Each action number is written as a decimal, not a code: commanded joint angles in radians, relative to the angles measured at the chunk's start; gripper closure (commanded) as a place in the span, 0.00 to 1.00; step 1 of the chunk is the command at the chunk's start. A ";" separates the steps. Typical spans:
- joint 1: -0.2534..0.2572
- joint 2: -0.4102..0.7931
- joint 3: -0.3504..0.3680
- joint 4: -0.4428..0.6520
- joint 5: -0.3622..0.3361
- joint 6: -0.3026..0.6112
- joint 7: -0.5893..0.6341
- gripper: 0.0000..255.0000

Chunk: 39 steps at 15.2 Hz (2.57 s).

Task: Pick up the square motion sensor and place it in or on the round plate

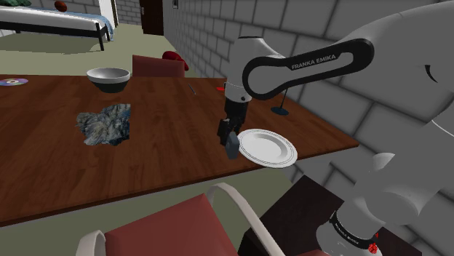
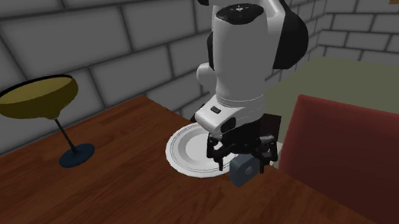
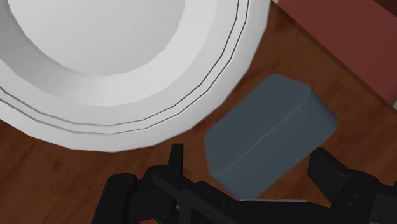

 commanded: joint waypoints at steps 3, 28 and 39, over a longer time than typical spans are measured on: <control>0.000 0.000 0.000 0.000 0.000 0.000 0.000 1.00; -0.003 -0.042 -0.010 0.175 0.001 -0.217 0.001 1.00; -0.068 -0.306 -0.162 -0.029 -0.019 -0.287 -0.210 1.00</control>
